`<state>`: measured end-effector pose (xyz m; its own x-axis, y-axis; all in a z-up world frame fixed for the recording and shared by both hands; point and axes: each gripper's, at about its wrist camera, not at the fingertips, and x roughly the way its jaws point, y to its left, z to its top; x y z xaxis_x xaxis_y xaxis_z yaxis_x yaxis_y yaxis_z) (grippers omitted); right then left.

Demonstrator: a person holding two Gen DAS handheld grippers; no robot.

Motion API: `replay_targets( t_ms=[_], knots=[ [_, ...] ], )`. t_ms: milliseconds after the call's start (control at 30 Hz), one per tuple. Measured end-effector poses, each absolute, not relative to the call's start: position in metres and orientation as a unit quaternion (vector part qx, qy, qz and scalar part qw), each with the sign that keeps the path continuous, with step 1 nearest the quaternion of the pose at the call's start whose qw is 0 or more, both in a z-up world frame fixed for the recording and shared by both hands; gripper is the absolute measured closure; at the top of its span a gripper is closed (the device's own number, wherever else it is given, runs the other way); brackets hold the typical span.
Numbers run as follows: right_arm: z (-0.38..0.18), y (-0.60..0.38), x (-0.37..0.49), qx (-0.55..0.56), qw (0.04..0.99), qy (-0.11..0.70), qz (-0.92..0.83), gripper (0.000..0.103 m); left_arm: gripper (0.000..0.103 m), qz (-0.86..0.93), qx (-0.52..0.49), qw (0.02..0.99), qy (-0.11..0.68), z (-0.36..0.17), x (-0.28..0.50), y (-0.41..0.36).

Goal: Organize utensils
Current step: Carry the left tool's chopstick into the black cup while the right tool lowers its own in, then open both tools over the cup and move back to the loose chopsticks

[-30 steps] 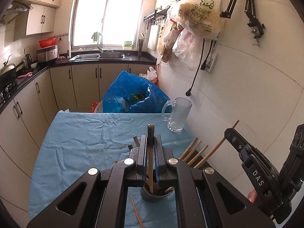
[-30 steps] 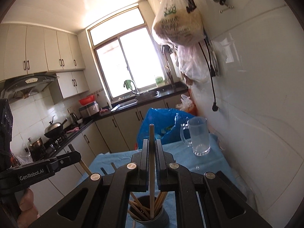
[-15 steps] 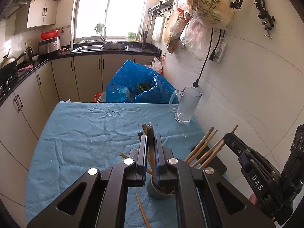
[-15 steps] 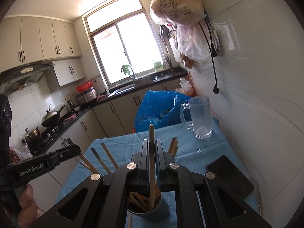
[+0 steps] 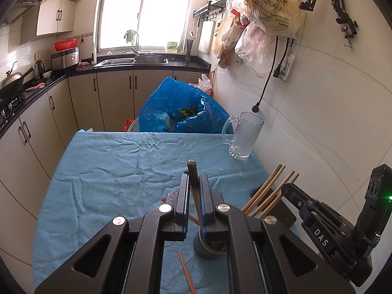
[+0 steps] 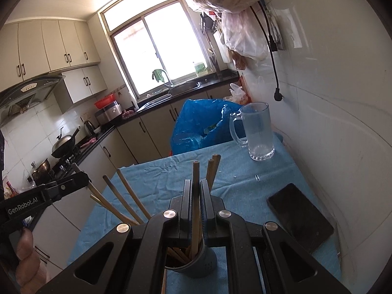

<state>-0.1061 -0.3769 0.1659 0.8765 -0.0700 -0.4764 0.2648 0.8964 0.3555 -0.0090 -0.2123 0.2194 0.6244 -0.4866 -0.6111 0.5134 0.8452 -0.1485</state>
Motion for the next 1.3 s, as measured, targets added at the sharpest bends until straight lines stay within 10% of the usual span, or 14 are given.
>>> replay_targets(
  t_ms=[233, 367, 700, 1300],
  knots=[
    [0.164, -0.380, -0.106, 0.218, 0.942, 0.241, -0.084, 0.094, 0.086, -0.275, 0.015, 0.900, 0.339, 0.219, -0.006, -0.211],
    [0.166, -0.378, -0.109, 0.218, 0.943, 0.236, -0.089, 0.071, 0.082, -0.274, 0.012, 0.901, 0.336, 0.222, -0.006, -0.211],
    [0.171, -0.381, -0.152, 0.190, 0.947, 0.206, -0.157, 0.012, 0.035, -0.240, -0.005, 0.919, 0.314, 0.231, -0.017, -0.181],
    [0.121, -0.372, -0.179, 0.212, 0.918, 0.286, -0.173, 0.008, 0.023, -0.130, -0.029, 0.919, 0.372, 0.165, -0.030, -0.077]
  ],
)
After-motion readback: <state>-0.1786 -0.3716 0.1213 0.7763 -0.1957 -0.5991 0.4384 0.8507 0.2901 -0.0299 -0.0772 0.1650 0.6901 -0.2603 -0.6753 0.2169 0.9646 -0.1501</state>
